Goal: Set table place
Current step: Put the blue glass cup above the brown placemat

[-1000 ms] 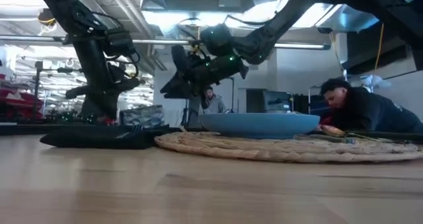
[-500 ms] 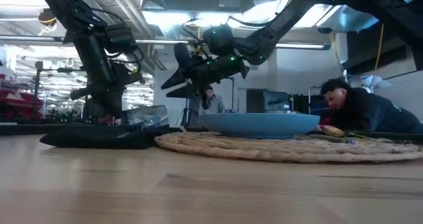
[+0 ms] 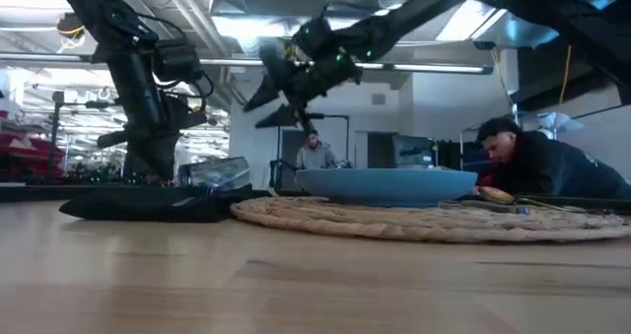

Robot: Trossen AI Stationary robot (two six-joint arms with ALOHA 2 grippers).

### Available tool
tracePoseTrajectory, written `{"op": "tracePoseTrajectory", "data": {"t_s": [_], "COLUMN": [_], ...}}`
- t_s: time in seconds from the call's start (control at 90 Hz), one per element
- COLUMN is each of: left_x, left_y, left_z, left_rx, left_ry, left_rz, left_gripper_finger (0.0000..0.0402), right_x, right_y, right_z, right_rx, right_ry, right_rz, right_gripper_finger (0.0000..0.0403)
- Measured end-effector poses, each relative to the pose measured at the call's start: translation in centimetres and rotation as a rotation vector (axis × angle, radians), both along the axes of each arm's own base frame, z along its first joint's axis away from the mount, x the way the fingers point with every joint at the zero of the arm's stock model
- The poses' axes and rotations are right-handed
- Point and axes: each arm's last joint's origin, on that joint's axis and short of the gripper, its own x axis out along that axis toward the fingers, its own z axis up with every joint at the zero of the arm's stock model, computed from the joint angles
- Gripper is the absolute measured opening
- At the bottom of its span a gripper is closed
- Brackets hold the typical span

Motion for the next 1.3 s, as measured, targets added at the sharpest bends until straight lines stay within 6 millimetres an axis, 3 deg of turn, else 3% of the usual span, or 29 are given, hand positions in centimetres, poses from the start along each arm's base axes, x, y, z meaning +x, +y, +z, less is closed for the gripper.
{"op": "tracePoseTrajectory", "data": {"t_s": [0.144,0.344,0.422,0.556,0.689,0.9,1.078,1.3], "left_x": [0.0,0.1,0.1,0.2,0.2,0.0,-0.2,-0.2], "left_y": [0.0,-0.1,-0.1,0.0,0.3,0.9,0.9,0.4], "left_z": [0.0,0.0,0.0,0.3,0.6,0.7,0.7,1.7], "left_rx": [-0.009,-0.026,-0.039,-0.025,-0.013,0.005,0.003,-0.014], "left_ry": [-0.009,-0.028,-0.04,-0.049,-0.057,-0.066,-0.061,-0.149], "left_rz": [0.002,0.006,-0.001,-0.014,-0.012,0.004,0.0,-0.025], "left_gripper_finger": [0.0,0.0,0.0,0.0,0.0,0.0,0.0,0.0], "right_x": [-0.4,-0.4,-0.1,0.5,1.1,0.7,1.1,0.8], "right_y": [-2.0,-3.7,-4.3,-3.9,-3.0,-4.3,-4.2,-3.8], "right_z": [-2.3,0.5,0.4,-0.8,-0.7,-2.4,-0.6,-0.5], "right_rx": [0.095,0.042,0.071,0.13,0.13,0.231,0.255,0.387], "right_ry": [0.037,-0.047,-0.055,-0.026,-0.032,0.009,-0.032,0.037], "right_rz": [-0.02,-0.044,-0.045,-0.021,0.002,-0.081,-0.087,-0.067], "right_gripper_finger": [0.0202,0.0201,0.0201,0.0201,0.0201,0.0201,0.0201,0.0201]}}
